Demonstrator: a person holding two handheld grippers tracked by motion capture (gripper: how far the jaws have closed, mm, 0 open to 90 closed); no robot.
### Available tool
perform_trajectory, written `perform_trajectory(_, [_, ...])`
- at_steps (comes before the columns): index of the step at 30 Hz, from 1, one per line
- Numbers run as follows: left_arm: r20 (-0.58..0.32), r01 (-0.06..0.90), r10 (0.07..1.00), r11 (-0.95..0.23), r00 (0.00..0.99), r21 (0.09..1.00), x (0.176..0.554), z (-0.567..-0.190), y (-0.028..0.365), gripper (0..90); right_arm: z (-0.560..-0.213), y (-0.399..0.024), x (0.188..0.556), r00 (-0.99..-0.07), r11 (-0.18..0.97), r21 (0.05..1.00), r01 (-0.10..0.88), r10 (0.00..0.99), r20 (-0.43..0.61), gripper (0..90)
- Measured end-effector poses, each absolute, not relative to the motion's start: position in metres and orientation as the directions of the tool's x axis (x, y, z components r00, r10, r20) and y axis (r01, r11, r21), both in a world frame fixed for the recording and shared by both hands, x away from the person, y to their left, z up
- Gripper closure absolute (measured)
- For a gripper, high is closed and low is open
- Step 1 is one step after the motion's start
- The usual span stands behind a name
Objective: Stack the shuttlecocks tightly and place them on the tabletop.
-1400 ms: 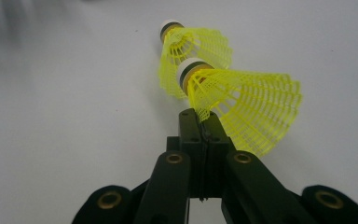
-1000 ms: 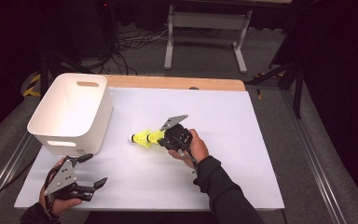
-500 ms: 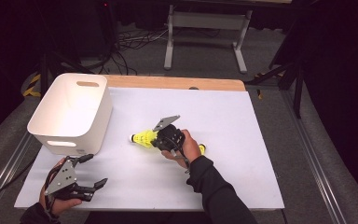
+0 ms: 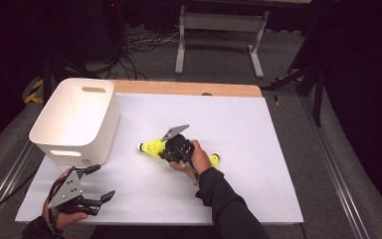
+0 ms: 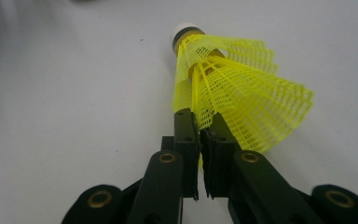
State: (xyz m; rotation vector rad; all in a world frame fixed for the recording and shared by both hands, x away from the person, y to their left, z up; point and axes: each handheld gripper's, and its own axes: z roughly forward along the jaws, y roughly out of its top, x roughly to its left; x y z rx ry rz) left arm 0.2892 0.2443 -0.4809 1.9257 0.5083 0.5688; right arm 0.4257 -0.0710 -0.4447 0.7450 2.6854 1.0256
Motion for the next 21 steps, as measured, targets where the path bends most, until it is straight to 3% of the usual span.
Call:
perform_trajectory(13, [0.162,0.098,0.578,-0.392,0.8,0.915,0.289,-0.481,0.244,9.3,-0.445,-0.075,0.425,-0.847,0.654,0.644,0.397,0.532,-0.018,70.9])
perform_trajectory(21, [0.163,0.099,0.575,-0.397,0.802,0.913,0.289,-0.482,0.243,9.3,-0.438,-0.081,0.421,-0.847,0.642,0.659,0.392,0.532,-0.015,84.7])
